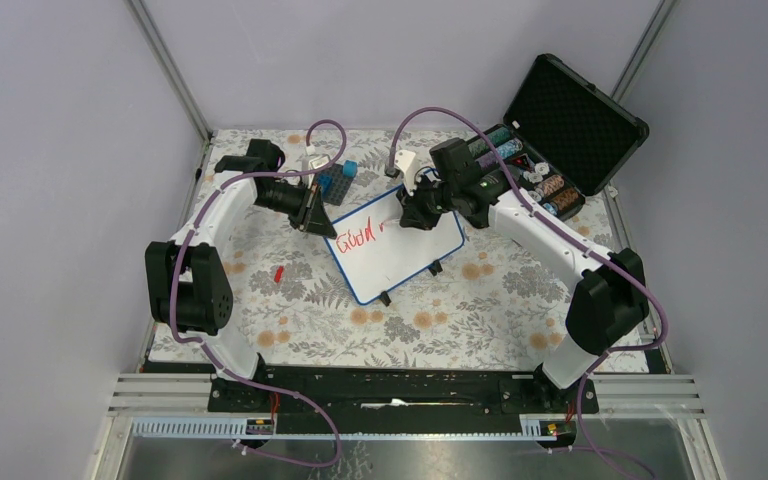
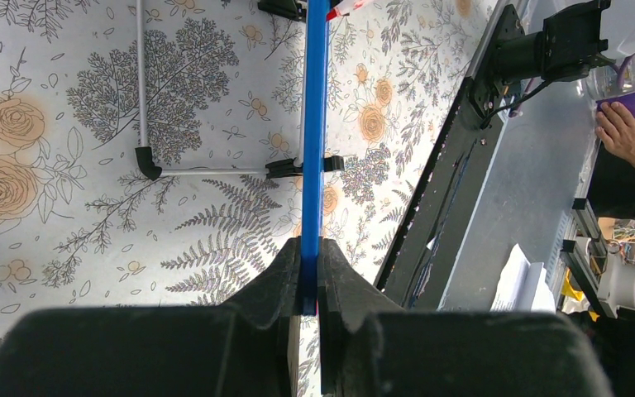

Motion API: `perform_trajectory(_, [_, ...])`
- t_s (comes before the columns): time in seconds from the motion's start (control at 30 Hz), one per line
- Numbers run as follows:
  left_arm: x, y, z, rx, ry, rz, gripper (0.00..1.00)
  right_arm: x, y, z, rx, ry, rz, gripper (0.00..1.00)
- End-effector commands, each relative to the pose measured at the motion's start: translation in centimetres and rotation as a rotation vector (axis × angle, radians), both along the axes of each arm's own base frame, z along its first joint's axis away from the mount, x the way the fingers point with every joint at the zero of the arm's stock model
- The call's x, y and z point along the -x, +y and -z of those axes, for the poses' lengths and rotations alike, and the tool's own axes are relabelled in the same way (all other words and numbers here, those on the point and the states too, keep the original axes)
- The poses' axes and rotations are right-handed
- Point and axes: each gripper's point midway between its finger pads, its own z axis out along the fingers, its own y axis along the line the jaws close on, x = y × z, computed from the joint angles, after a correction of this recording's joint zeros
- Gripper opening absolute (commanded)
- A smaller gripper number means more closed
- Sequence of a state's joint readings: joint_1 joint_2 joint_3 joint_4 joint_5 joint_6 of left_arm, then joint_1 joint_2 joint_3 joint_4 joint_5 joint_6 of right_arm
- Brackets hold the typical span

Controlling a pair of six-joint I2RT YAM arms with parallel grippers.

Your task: Write a sentence on the whiteboard

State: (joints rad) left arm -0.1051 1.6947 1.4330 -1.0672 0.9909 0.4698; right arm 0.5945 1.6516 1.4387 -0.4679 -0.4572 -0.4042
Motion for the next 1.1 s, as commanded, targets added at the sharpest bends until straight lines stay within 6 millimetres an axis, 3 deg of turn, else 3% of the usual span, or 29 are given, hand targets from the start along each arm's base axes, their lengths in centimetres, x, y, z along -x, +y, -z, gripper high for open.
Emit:
perform_trajectory(0.0, [0.0,-0.7,-1.2,0.026,-0.036,0.021,0.00,-0.2,-0.2,-3.0,-0.037,-0.065,-0.001,0.00])
perform_trajectory(0.63, [-0.1,-0.7,-0.8,0.018,-0.031,0.022,0.00,-2.3,-1.6,-1.0,0.017,-0.067,0.058,0.00])
perform_trajectory(1.07, [-0.2,-0.7,-0.7,0.015,-0.032,0.024,0.00,-0.6,-0.8,-0.4,-0.003,-0.022,-0.003,0.00])
